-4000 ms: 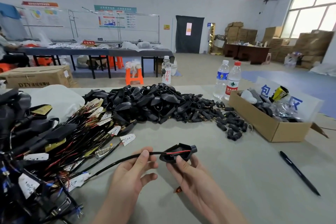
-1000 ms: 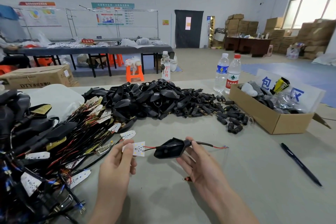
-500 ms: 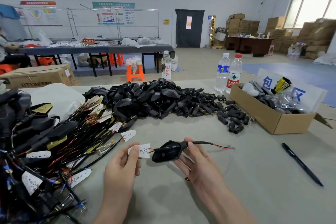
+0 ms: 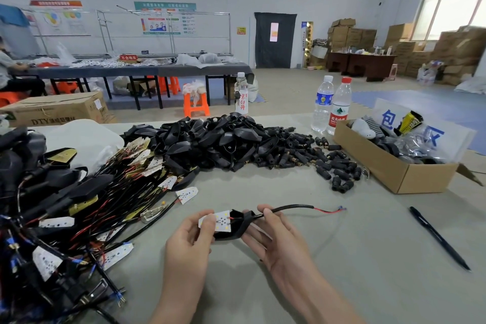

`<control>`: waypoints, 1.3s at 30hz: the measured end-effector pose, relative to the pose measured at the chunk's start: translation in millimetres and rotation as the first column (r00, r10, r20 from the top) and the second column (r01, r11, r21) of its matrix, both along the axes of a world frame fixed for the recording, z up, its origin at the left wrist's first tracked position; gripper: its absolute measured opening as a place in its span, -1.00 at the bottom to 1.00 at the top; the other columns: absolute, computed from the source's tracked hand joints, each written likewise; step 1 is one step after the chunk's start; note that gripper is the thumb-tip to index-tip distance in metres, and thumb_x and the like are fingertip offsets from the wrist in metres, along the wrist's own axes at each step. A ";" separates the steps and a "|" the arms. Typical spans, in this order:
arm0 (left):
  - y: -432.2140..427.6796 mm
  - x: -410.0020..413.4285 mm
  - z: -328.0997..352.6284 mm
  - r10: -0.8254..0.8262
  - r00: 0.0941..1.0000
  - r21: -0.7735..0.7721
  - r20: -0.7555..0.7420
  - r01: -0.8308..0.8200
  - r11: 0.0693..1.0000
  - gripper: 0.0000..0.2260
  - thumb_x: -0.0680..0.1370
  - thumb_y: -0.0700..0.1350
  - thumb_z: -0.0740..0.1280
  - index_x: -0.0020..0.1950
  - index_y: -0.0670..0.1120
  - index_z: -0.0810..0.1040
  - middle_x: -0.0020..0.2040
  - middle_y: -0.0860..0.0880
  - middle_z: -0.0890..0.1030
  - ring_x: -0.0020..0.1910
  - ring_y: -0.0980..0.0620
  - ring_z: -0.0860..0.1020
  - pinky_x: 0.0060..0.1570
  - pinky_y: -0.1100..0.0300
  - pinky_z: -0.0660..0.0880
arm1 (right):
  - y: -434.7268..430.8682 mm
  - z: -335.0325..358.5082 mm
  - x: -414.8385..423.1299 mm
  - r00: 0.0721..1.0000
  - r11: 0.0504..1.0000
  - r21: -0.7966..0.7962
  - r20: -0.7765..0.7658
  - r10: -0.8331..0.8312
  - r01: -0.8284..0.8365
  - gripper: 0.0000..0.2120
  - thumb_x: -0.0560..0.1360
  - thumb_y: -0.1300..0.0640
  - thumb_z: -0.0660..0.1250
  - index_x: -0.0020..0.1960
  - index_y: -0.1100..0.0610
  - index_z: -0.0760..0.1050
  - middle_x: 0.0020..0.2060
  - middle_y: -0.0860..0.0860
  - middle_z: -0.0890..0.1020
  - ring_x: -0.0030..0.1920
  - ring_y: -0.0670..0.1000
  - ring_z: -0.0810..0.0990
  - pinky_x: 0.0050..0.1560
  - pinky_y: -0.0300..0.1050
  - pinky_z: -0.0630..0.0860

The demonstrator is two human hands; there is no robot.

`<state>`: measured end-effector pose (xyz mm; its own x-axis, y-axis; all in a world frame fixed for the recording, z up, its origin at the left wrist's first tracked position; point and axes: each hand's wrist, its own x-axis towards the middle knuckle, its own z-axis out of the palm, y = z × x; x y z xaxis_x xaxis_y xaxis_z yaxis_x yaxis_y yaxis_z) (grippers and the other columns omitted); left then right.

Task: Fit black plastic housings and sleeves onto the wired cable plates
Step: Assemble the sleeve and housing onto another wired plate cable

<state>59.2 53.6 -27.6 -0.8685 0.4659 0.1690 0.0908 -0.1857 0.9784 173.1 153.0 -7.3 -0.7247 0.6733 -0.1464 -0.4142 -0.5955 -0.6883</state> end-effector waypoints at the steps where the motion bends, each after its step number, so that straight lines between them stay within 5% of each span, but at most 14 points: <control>1: 0.6 2.4 0.8 -0.017 1.000 -0.011 -0.014 0.017 1.000 -0.91 0.60 -0.14 0.34 -0.01 -0.03 0.65 -0.27 0.09 0.70 -0.34 0.19 0.59 -0.29 0.37 0.48 | -2.2 0.1 -1.0 1.000 1.000 0.001 0.004 0.015 -0.015 -0.89 0.62 0.20 0.25 0.06 0.21 0.53 0.00 0.22 0.70 0.06 0.22 0.70 -0.06 -0.02 0.67; 4: 1.9 7.1 2.9 -0.028 0.998 -0.043 -0.049 0.026 0.999 -0.92 0.60 -0.15 0.35 -0.01 -0.02 0.64 -0.18 0.07 0.73 -0.21 0.07 0.67 -0.23 0.42 0.49 | -6.6 0.4 -2.8 0.999 0.999 0.018 0.016 0.033 -0.033 -0.91 0.59 0.21 0.29 0.02 0.23 0.53 0.03 0.24 0.70 0.04 0.20 0.70 0.00 -0.02 0.67; 8: 1.0 5.0 1.4 0.023 0.988 -0.128 -0.151 -0.043 0.991 -0.92 0.58 -0.08 0.39 -0.06 0.09 0.65 -0.25 0.06 0.66 -0.30 0.02 0.53 -0.30 0.32 0.42 | -5.9 0.5 -4.2 1.000 0.999 0.034 0.006 0.010 -0.010 -0.90 0.52 0.21 0.33 0.01 0.21 0.51 0.06 0.25 0.69 0.02 0.17 0.70 0.03 -0.05 0.66; 10: 0.9 3.2 -0.1 0.061 0.978 -0.157 -0.201 -0.094 0.983 -0.93 0.56 -0.07 0.40 -0.07 0.11 0.65 -0.06 0.08 0.60 -0.12 0.05 0.53 -0.15 0.32 0.41 | -5.3 0.0 -5.3 1.000 1.000 0.020 -0.011 -0.014 0.014 -0.89 0.49 0.20 0.33 -0.01 0.22 0.51 0.02 0.24 0.70 -0.04 0.15 0.72 -0.05 -0.08 0.67; 13: 2.7 2.0 -0.2 0.014 0.996 -0.119 -0.089 -0.024 0.993 -0.97 0.57 -0.11 0.39 -0.03 0.00 0.63 -0.01 -0.03 0.67 -0.02 -0.02 0.64 -0.05 0.23 0.54 | -5.0 -0.8 -5.9 0.999 1.000 0.010 -0.034 -0.025 0.025 -0.83 0.44 0.17 0.35 -0.01 0.22 0.49 0.00 0.24 0.70 -0.07 0.13 0.72 -0.09 -0.11 0.67; 17: 2.1 3.6 1.9 -0.055 0.997 -0.017 0.053 0.056 0.998 -0.94 0.59 -0.20 0.36 0.05 -0.09 0.58 -0.07 -0.07 0.70 -0.11 -0.03 0.69 -0.27 0.21 0.61 | -4.4 -2.1 -4.7 0.999 1.000 0.000 -0.045 -0.024 0.025 -0.80 0.42 0.17 0.35 0.01 0.23 0.49 0.01 0.25 0.70 -0.05 0.15 0.72 -0.10 -0.11 0.66; 22: 2.7 1.2 4.3 -0.101 0.981 0.052 0.164 0.093 0.994 -0.89 0.58 -0.28 0.35 0.09 -0.16 0.57 -0.02 -0.12 0.67 -0.13 0.01 0.70 -0.27 0.23 0.61 | -3.0 -1.3 -2.9 0.998 1.000 -0.004 -0.058 -0.010 0.009 -0.78 0.42 0.18 0.34 0.02 0.25 0.50 0.00 0.24 0.70 -0.04 0.14 0.72 -0.11 -0.10 0.66; 29: 1.9 1.6 3.4 -0.138 0.977 0.102 0.164 0.122 0.987 -0.90 0.58 -0.35 0.31 0.05 -0.21 0.56 -0.07 -0.15 0.70 -0.10 -0.03 0.70 -0.21 0.25 0.61 | -0.6 -1.1 -1.4 0.999 1.000 0.001 -0.046 0.016 -0.016 -0.70 0.42 0.21 0.35 0.12 0.30 0.54 0.07 0.27 0.68 0.05 0.15 0.70 0.05 -0.04 0.65; 39: 1.2 -0.2 1.5 -0.271 0.934 0.153 0.232 0.240 0.959 -0.82 0.60 -0.31 0.30 0.16 -0.16 0.61 0.02 -0.14 0.72 0.03 -0.11 0.69 -0.07 0.23 0.62 | 0.1 -1.1 1.7 0.998 1.000 0.006 -0.056 0.008 -0.008 -0.76 0.53 0.26 0.27 0.15 0.34 0.56 0.05 0.26 0.69 0.05 0.11 0.70 -0.05 -0.17 0.65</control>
